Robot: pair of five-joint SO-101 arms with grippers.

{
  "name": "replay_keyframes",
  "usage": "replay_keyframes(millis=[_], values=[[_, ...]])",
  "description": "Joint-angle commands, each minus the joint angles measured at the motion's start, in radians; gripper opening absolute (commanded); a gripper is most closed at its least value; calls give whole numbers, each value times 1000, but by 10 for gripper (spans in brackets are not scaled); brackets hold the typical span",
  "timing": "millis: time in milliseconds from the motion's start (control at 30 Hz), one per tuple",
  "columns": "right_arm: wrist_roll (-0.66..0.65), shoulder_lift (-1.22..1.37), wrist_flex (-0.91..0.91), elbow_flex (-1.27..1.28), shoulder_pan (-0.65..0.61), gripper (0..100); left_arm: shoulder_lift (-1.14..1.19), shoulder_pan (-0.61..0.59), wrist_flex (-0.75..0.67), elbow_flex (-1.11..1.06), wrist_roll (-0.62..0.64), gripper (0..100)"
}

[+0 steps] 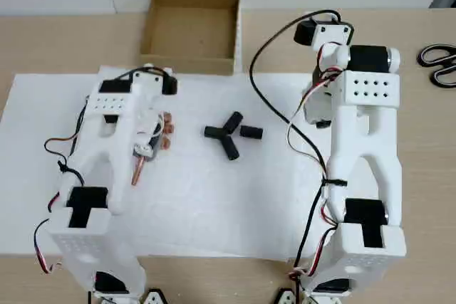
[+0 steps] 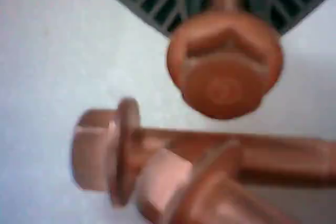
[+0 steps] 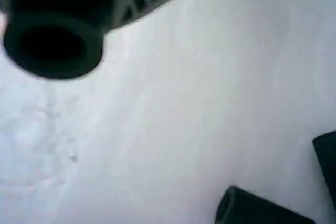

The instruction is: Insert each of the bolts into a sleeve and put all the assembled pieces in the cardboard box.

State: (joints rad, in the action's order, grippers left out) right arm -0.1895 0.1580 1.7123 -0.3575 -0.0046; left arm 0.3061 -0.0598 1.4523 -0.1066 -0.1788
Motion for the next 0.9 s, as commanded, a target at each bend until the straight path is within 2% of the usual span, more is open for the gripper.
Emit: replay_keyframes(millis=[0,733,867], values=[[-9,-74,15,-3,12,6,-8,-6,-41,-7,-11,61],[-9,-74,15,-3,12,6,-5,-6,-149,-74,-8,60],[-9,-74,15,-3,12,6,-5,-3,-170,-94,-8,5]])
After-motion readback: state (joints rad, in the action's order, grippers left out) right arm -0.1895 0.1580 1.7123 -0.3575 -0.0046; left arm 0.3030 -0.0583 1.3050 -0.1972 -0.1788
